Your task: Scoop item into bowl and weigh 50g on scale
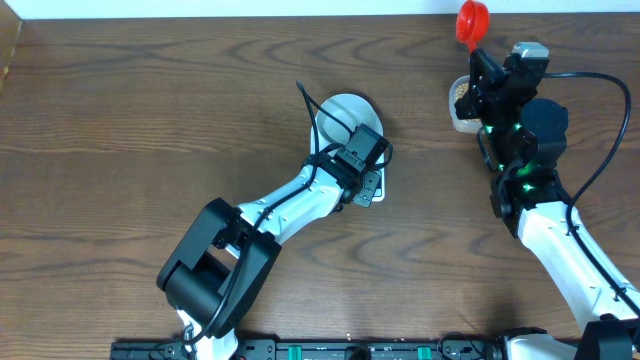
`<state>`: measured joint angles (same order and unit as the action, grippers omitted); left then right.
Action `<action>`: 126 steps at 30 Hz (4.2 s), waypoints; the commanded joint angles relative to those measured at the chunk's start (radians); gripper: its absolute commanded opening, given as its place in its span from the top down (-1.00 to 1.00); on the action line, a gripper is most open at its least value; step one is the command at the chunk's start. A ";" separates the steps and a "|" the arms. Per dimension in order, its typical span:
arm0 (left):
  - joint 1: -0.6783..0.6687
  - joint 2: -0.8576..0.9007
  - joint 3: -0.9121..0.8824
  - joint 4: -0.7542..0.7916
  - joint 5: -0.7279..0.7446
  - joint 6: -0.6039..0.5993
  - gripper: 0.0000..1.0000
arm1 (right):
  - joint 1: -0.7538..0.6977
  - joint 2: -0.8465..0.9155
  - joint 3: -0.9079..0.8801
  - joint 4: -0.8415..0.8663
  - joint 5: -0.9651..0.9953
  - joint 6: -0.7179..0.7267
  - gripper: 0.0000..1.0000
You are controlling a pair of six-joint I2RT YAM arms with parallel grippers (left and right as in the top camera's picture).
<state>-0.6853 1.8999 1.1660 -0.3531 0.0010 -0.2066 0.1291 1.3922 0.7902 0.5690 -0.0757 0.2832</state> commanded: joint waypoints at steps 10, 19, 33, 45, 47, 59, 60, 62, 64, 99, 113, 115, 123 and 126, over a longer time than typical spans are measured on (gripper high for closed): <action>0.027 0.057 -0.003 -0.009 0.010 -0.026 0.86 | -0.004 0.001 0.028 -0.008 -0.006 -0.011 0.98; 0.029 0.092 -0.003 -0.028 0.089 -0.021 0.86 | -0.004 0.001 0.028 -0.011 -0.006 -0.011 0.98; 0.028 0.062 -0.002 -0.099 0.077 -0.123 0.87 | -0.004 0.001 0.028 -0.027 -0.014 -0.011 0.98; 0.044 -0.251 0.026 -0.115 0.006 0.001 0.86 | -0.004 0.001 0.028 -0.002 -0.003 -0.011 0.98; 0.071 -0.303 0.026 -0.126 0.006 0.001 0.86 | -0.004 0.001 0.029 0.017 0.020 -0.011 0.98; 0.359 -0.484 0.026 -0.148 0.007 0.000 0.34 | -0.005 0.029 0.126 -0.002 0.023 0.043 0.98; 0.370 -0.485 0.026 -0.148 0.007 0.000 0.25 | -0.005 0.037 0.135 -0.008 0.017 0.046 0.98; 0.387 -0.488 0.026 -0.148 0.007 0.000 0.12 | -0.004 0.061 0.157 -0.021 0.002 0.046 0.98; 0.393 -0.488 0.026 -0.148 0.006 0.000 -0.82 | -0.004 0.092 0.181 -0.024 -0.024 0.055 0.98; 0.450 -0.727 0.026 -0.415 0.230 0.402 -0.97 | -0.076 0.026 0.211 -0.380 -0.290 -0.019 0.98; 0.493 -0.742 0.027 -0.507 0.477 0.655 -0.97 | -0.075 0.053 0.211 -0.272 -0.263 -0.064 0.98; 0.492 -0.742 0.027 -0.533 0.452 0.654 -0.97 | -0.075 0.066 0.211 -0.256 -0.263 -0.063 0.98; 0.521 -0.740 0.035 -0.579 0.566 0.797 -0.97 | -0.075 0.084 0.211 -0.248 -0.284 -0.060 0.98; 0.553 -0.740 0.061 -0.644 0.597 0.888 -0.97 | -0.075 0.084 0.211 -0.264 -0.316 -0.060 0.98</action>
<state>-0.1589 1.1687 1.1885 -0.9516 0.5346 0.5560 0.0563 1.4727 0.9810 0.3138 -0.3561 0.2363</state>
